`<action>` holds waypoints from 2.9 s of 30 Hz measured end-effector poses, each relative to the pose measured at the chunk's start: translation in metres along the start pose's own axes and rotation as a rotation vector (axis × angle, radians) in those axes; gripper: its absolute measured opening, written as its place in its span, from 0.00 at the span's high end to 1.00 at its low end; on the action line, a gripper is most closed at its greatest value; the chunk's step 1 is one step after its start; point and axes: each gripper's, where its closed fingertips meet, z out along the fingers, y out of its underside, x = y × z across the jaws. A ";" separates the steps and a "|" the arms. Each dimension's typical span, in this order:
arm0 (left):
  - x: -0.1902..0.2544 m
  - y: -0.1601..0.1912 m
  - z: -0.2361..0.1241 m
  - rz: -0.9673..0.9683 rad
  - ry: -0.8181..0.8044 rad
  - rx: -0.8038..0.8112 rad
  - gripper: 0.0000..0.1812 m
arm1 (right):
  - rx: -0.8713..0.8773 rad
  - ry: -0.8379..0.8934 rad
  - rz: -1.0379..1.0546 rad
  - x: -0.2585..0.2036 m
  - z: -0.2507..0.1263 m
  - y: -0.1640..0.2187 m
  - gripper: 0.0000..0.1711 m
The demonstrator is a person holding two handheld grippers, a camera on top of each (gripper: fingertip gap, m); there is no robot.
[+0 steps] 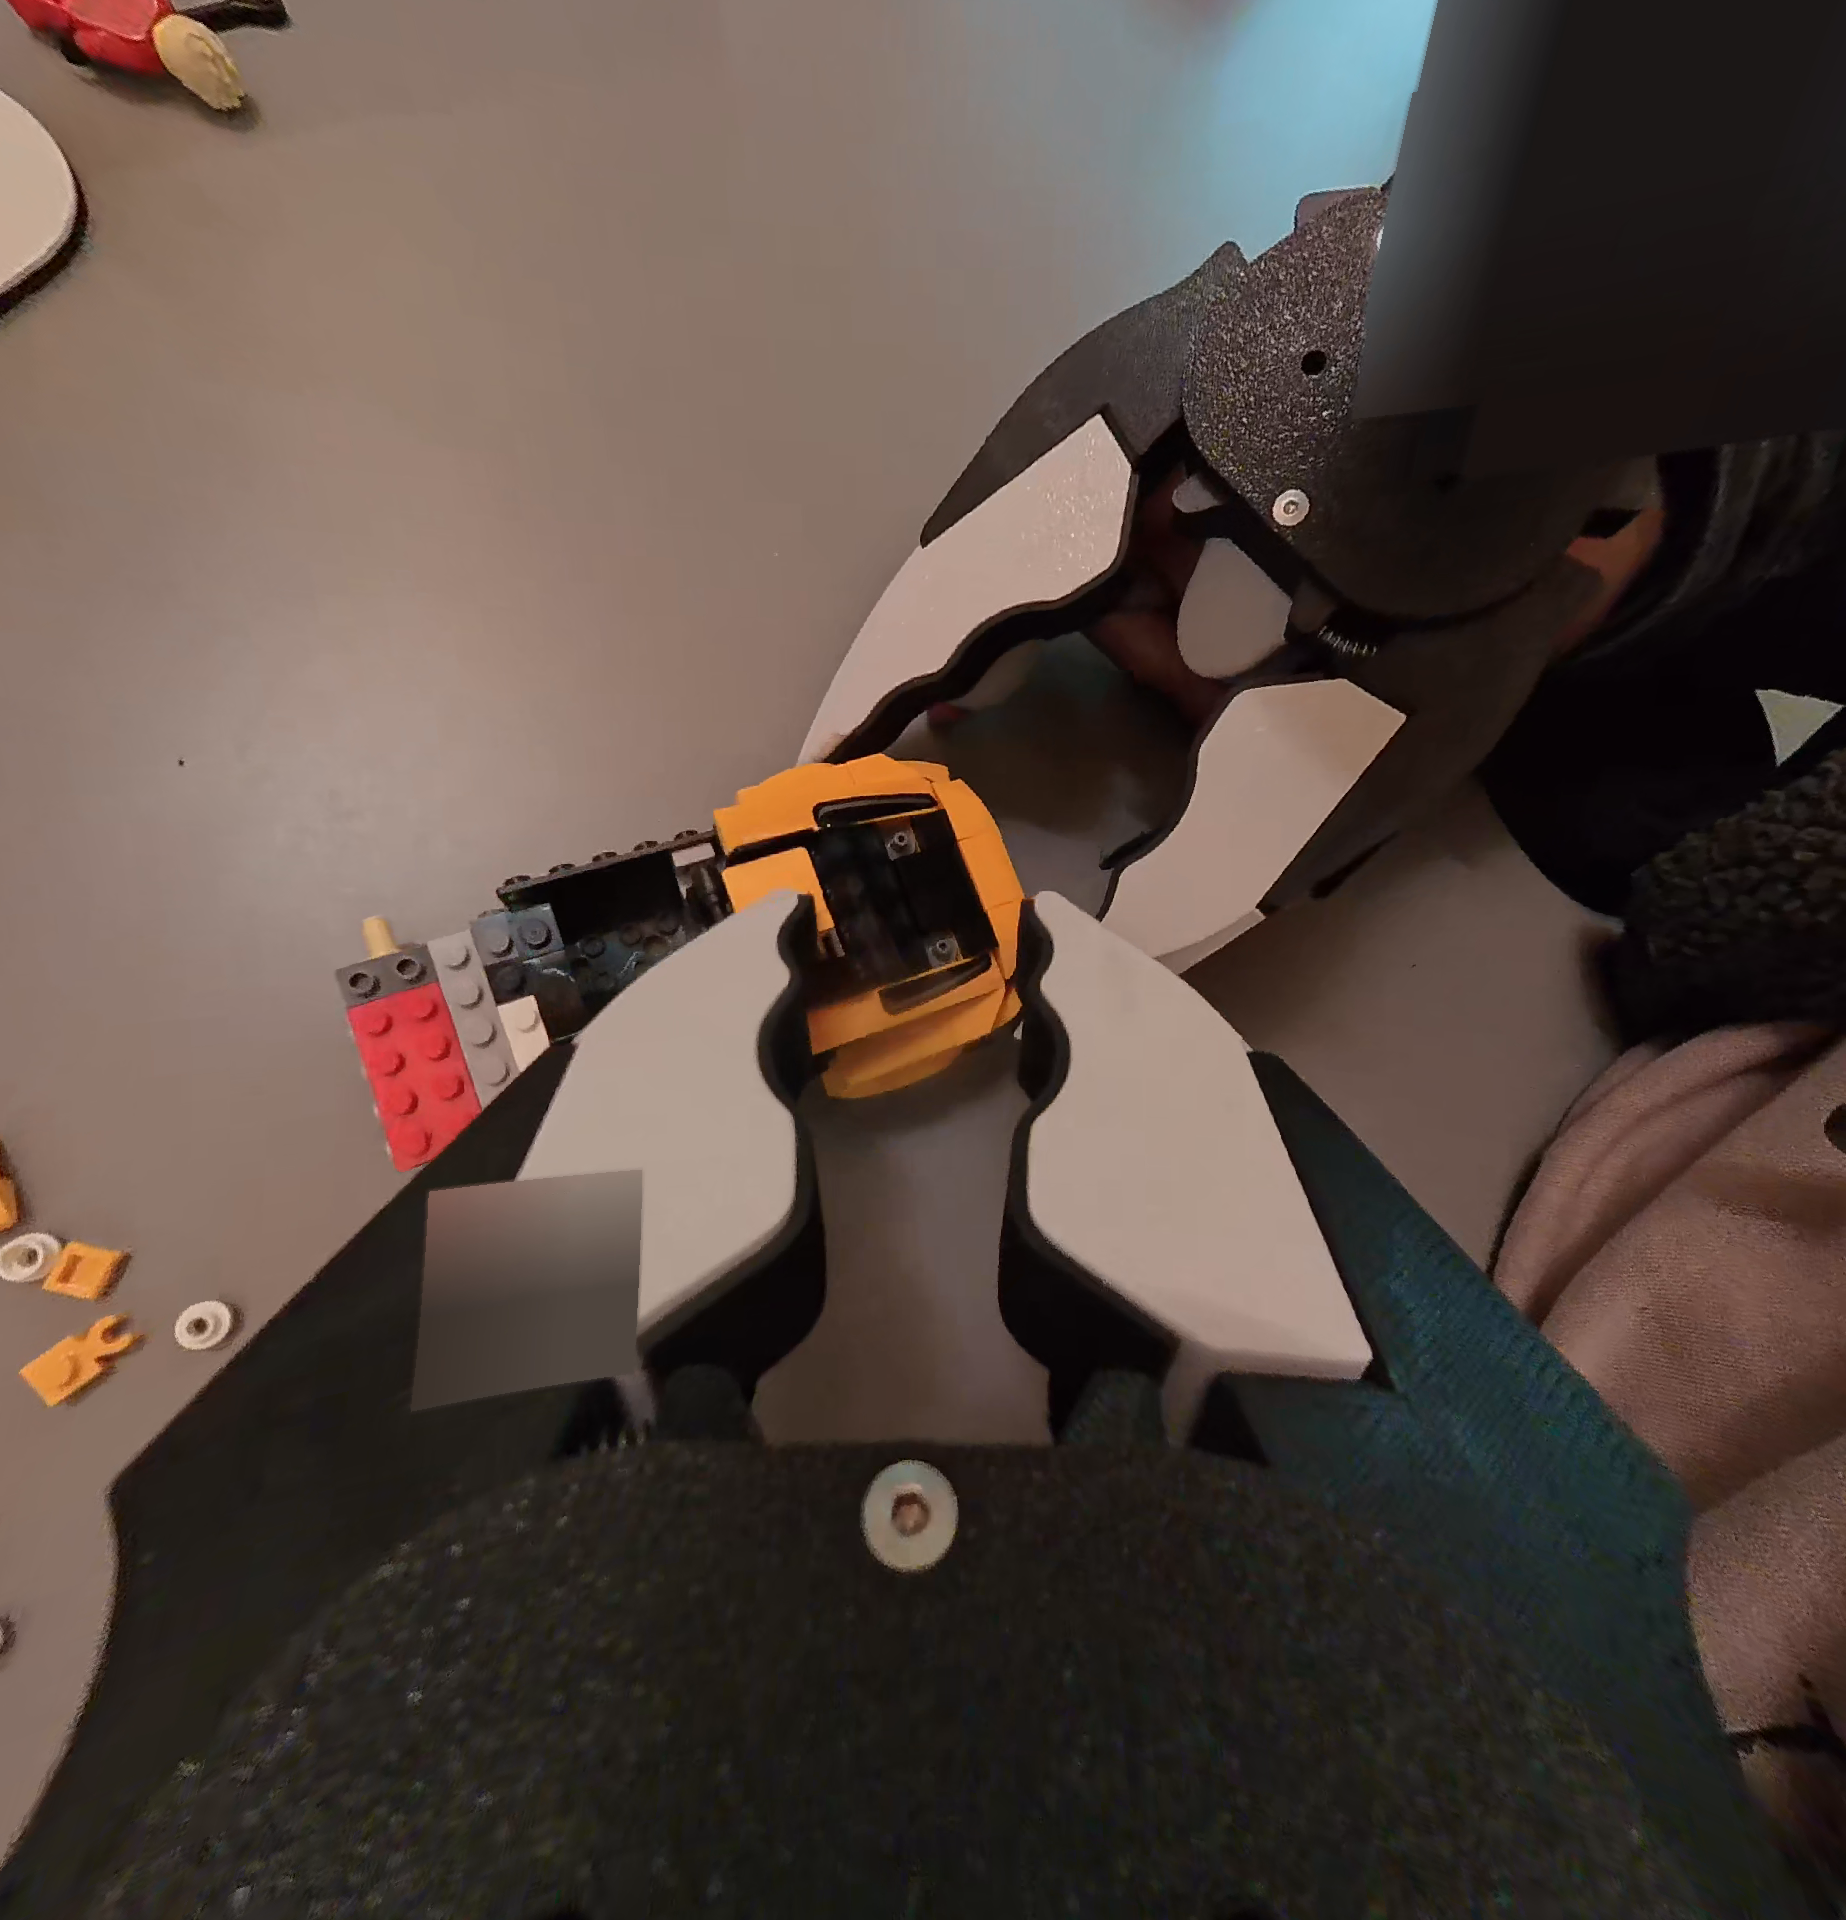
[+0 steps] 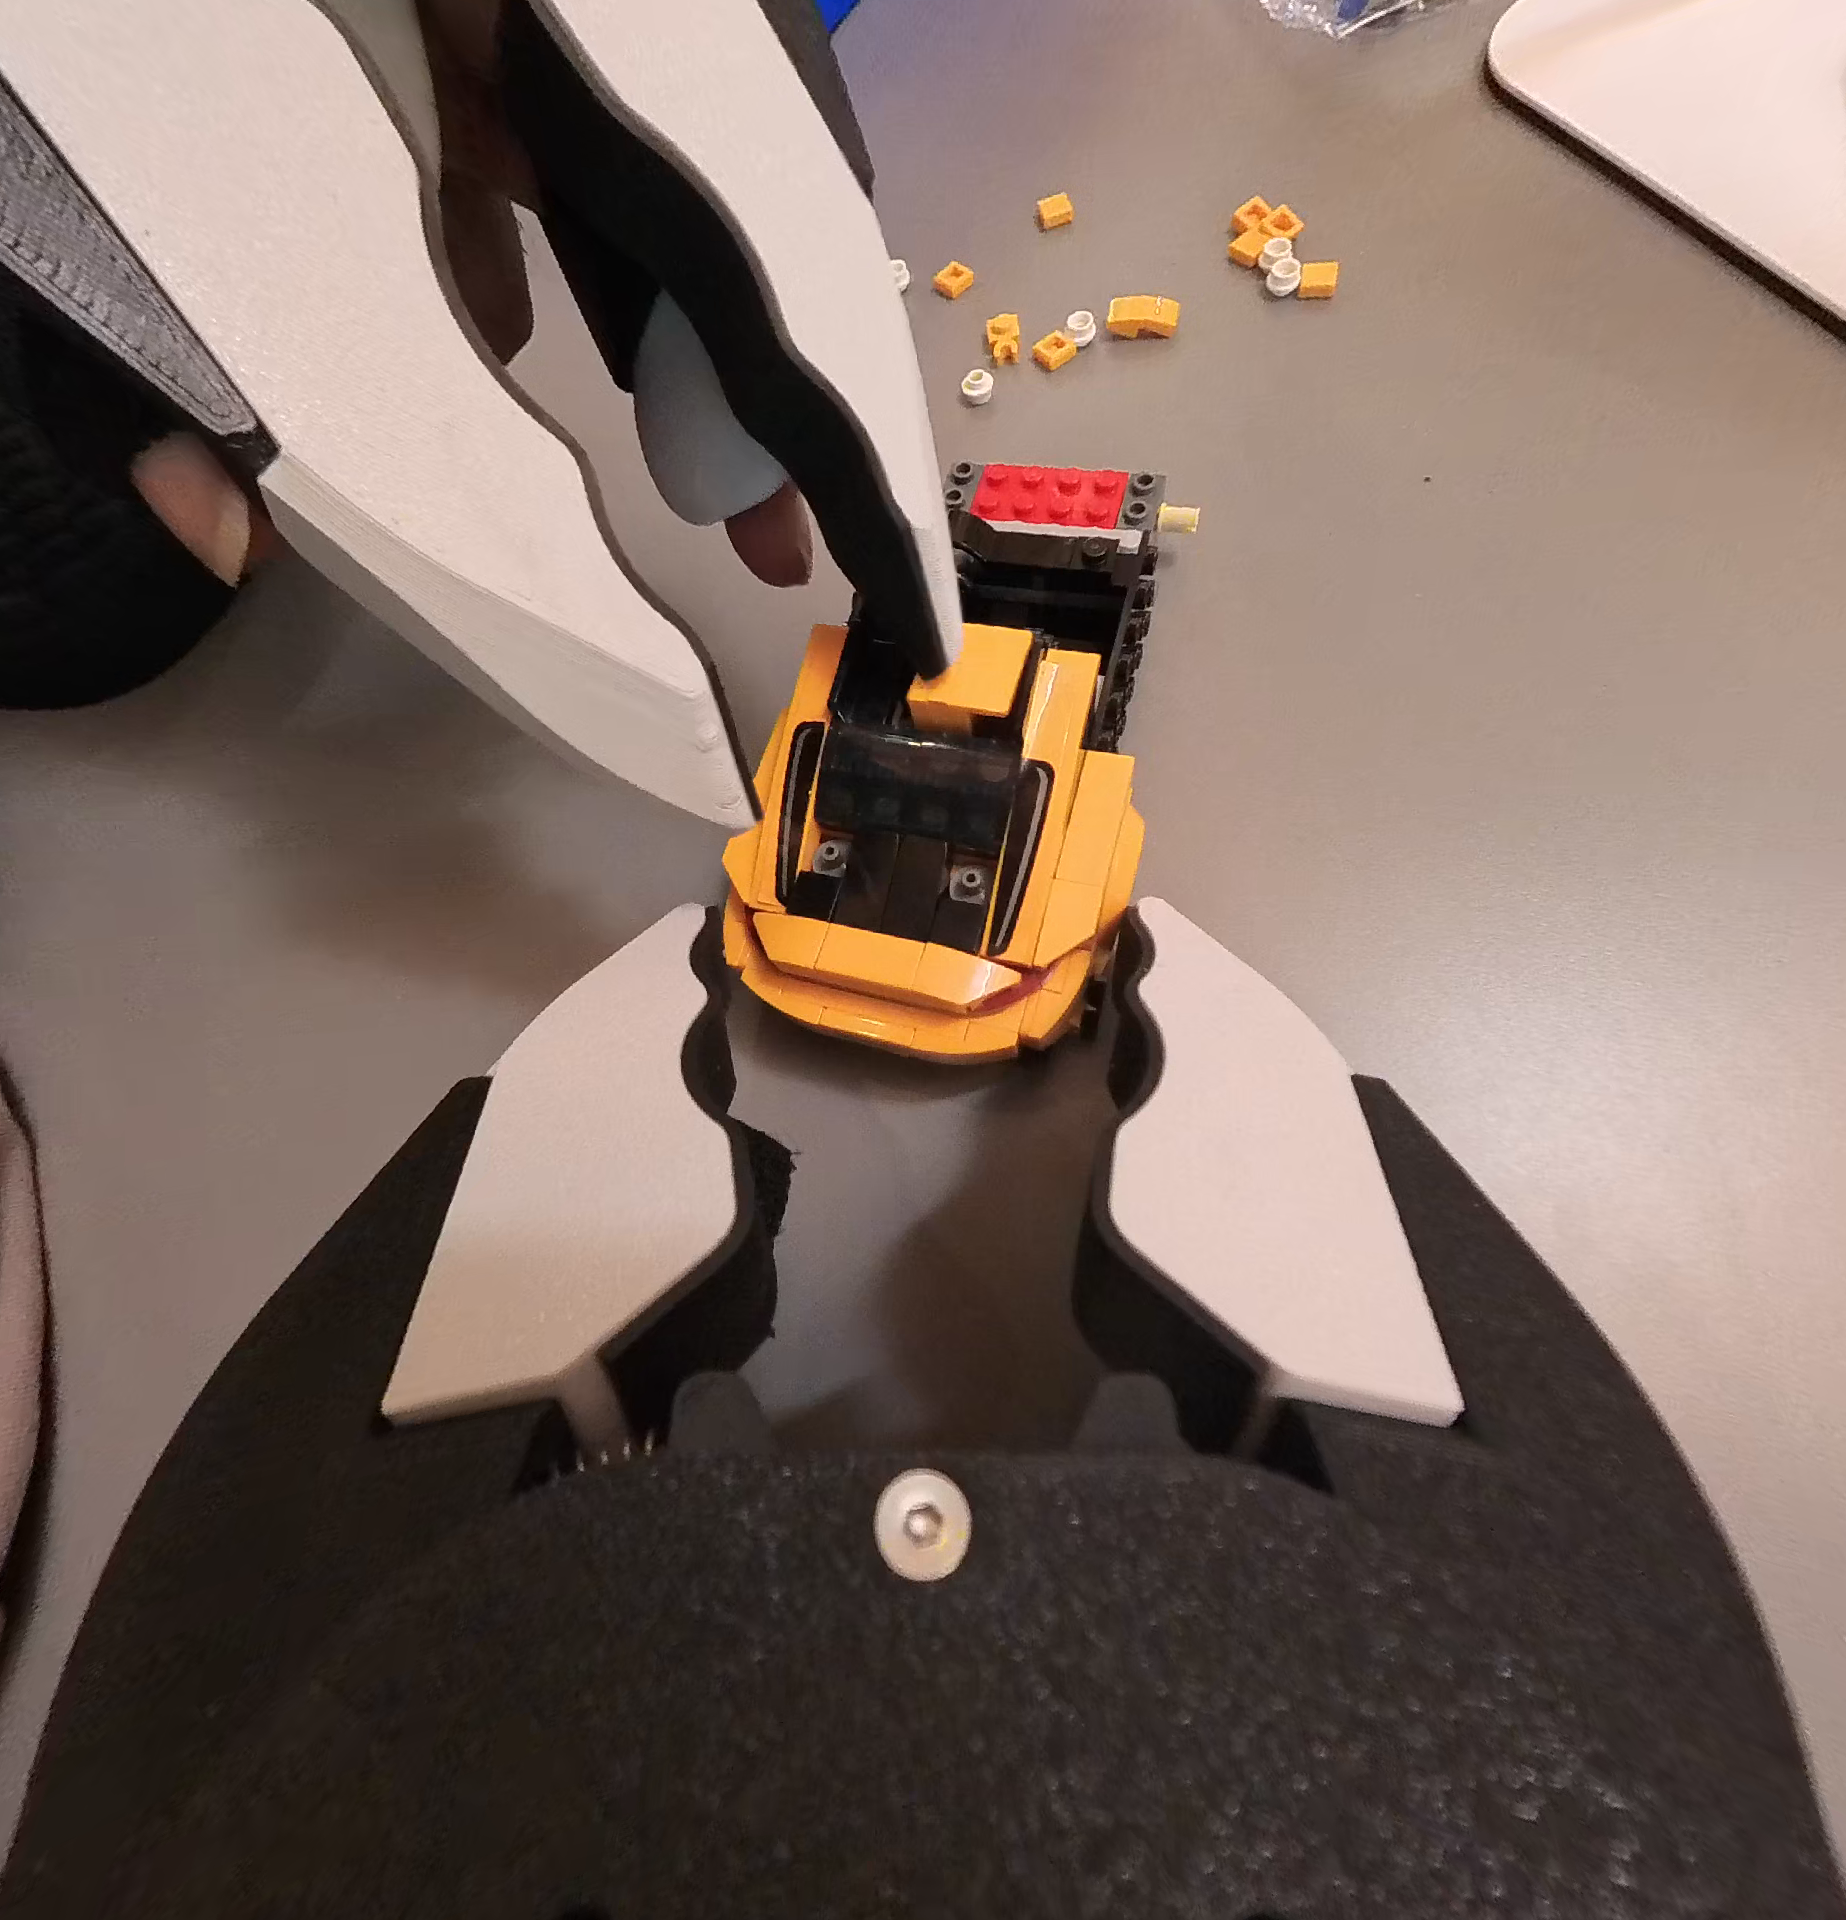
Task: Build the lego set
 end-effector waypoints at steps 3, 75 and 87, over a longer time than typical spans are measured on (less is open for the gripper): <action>0.000 -0.001 0.001 0.008 0.002 0.006 0.80 | 0.000 -0.001 0.000 0.000 0.000 0.000 0.58; 0.003 0.002 0.004 0.108 0.099 0.096 0.71 | -0.280 -0.454 0.473 0.020 0.006 -0.023 0.76; 0.002 0.003 0.006 0.141 0.069 0.101 0.75 | -0.288 -0.482 0.479 0.019 0.003 -0.022 0.76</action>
